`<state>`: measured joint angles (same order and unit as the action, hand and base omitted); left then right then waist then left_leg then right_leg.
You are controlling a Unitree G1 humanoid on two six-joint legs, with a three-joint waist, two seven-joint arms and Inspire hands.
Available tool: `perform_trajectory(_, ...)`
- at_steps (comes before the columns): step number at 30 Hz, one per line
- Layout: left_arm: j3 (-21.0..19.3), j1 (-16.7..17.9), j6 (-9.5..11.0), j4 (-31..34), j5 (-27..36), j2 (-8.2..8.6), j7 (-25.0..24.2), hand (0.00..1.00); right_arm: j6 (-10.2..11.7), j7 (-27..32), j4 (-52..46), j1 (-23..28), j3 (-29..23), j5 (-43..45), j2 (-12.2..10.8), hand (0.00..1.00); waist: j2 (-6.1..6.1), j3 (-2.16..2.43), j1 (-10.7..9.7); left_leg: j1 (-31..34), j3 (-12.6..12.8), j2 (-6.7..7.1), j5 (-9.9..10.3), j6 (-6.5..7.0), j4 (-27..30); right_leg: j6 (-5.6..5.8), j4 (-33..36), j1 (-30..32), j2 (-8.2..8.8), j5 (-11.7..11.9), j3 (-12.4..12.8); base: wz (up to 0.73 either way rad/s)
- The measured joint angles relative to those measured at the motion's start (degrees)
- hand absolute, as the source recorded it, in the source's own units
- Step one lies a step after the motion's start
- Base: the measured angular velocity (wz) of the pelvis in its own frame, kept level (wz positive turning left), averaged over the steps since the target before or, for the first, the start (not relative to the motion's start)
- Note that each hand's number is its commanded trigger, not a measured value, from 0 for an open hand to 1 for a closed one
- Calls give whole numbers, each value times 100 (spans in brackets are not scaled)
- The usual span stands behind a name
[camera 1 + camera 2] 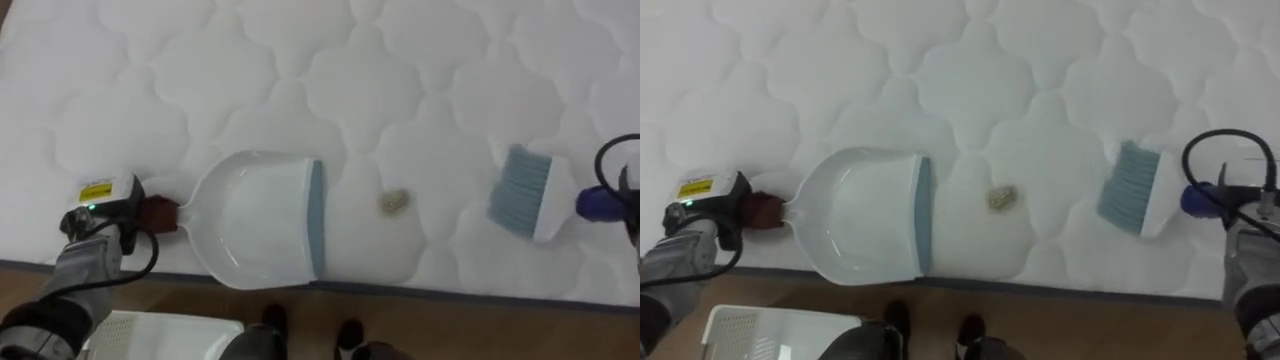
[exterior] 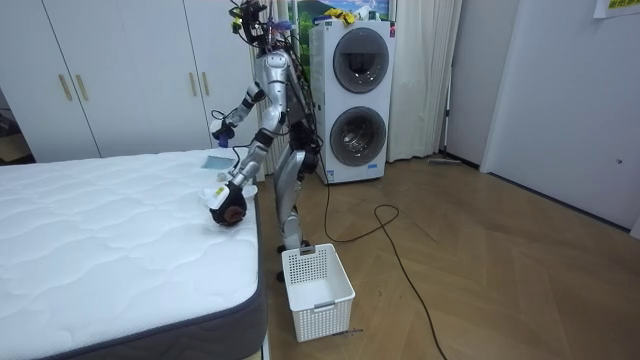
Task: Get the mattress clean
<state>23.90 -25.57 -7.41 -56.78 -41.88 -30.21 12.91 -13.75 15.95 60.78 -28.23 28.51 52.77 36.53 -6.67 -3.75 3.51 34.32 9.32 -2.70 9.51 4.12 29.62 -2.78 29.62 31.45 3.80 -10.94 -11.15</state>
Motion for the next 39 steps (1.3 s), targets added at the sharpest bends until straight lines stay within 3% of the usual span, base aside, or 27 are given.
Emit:
perform_trajectory(5, 53, -13, 42, 51, -27, -119, -3, 100, -2, -247, -462, 3, 395, 508, 41, 100, -58, -20, 24, 0, -21, -71, 15, -39, -4, -25, -166, -66, -99, 61, 10, -3)
perform_trajectory(10, 119, -13, 85, 287, -188, -252, -17, 100, -2, -499, -909, 3, 444, 1024, 49, 100, -78, -24, 49, 18, -20, -106, 23, -58, -5, -38, -256, -73, -143, 97, -3, -3)
perform_trajectory(18, 121, -18, 109, 574, -642, -318, -94, 100, 44, -876, -1430, 5, 623, 1152, 210, 100, -89, -16, 38, 43, -8, -106, 25, -63, -12, -36, -296, -47, -158, 104, 15, 0)
perform_trajectory(24, 137, -17, 59, 750, -1018, -315, -255, 100, 40, -1140, -1804, 44, 749, 1294, 202, 100, -89, -6, 82, -14, -26, -185, 29, -87, -7, -53, -492, -198, -258, 214, -1, -4)
perform_trajectory(31, 366, -12, 20, 793, -1020, -313, -361, 100, 148, -1331, -2506, 233, 916, 1268, 173, 100, -72, 4, 112, -162, -23, -194, 34, -109, -54, -58, -593, -349, -291, 232, 18, -1)
perform_trajectory(39, 436, 29, 23, 792, -1024, -315, -522, 100, 275, -1552, -3127, 280, 917, 1236, -72, 100, 20, 88, 171, -168, -17, -221, 28, -130, -53, -78, -599, -355, -304, 243, -3, 0)
